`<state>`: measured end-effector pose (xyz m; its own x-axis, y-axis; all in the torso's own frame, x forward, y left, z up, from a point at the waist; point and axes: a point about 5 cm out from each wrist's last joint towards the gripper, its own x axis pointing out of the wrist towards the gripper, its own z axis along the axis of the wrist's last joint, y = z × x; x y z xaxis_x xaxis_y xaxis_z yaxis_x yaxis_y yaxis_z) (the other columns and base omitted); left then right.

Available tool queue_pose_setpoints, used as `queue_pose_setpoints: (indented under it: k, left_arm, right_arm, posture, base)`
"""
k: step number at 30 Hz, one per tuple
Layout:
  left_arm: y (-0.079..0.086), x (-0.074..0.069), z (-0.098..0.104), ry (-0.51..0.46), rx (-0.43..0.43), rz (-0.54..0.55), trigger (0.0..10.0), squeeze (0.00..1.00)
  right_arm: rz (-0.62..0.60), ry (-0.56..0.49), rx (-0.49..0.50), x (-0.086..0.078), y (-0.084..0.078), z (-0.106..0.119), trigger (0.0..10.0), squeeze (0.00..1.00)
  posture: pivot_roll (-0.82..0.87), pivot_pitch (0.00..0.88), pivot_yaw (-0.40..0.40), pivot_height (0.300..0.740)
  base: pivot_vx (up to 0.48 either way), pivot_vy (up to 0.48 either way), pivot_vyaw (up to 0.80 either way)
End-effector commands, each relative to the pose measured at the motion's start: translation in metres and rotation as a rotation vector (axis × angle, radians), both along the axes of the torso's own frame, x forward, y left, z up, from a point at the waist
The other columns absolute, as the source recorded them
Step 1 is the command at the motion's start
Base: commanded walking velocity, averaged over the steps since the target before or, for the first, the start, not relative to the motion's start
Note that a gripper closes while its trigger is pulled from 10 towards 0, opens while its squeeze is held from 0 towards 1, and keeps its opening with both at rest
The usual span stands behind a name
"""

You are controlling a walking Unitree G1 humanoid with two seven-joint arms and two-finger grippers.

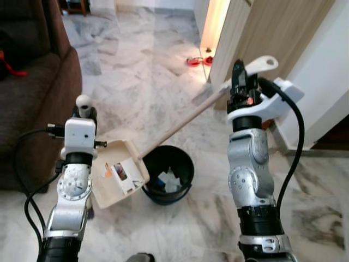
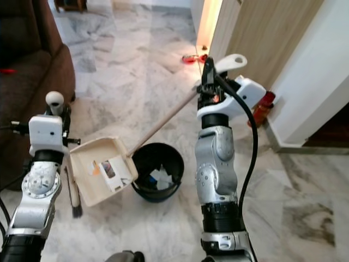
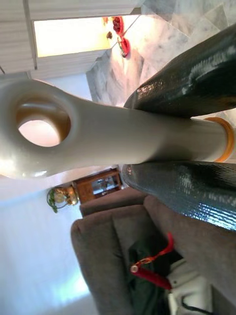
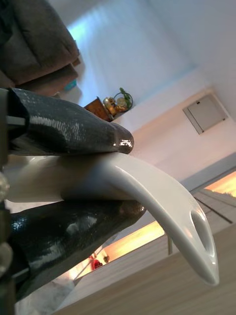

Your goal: Sweep floor

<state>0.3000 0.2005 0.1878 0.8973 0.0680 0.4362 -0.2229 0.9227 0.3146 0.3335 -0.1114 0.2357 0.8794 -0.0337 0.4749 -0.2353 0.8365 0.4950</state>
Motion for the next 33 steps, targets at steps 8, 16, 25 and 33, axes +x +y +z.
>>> queue_pose_setpoints:
  k: [8, 16, 25, 33]
  left_arm:
    - [-0.009, 0.009, 0.02, -0.047, 0.039, -0.068, 10.0, 0.0]
    - [-0.016, 0.013, 0.022, -0.054, 0.032, -0.096, 10.0, 0.0]
    - [-0.015, 0.016, 0.024, -0.057, 0.033, -0.098, 10.0, 0.0]
    - [-0.02, 0.02, 0.025, -0.062, 0.029, -0.116, 10.0, 0.0]
  right_arm:
    - [-0.041, -0.03, 0.082, -0.006, 0.001, 0.0, 10.0, 0.0]
    - [-0.052, -0.041, 0.071, -0.004, -0.002, 0.004, 10.0, 0.0]
    - [-0.057, -0.034, 0.072, -0.005, -0.001, 0.002, 10.0, 0.0]
    - [-0.058, -0.039, 0.067, -0.004, -0.002, 0.004, 10.0, 0.0]
  posture:
    - [0.25, 0.103, 0.017, 0.74]
    - [0.23, 0.124, 0.014, 0.74]
    - [0.23, 0.132, 0.019, 0.74]
    - [0.21, 0.133, 0.017, 0.74]
  base:
    - [0.0, 0.0, 0.0]
    - [0.0, 0.0, 0.0]
    - [0.0, 0.0, 0.0]
    - [0.0, 0.0, 0.0]
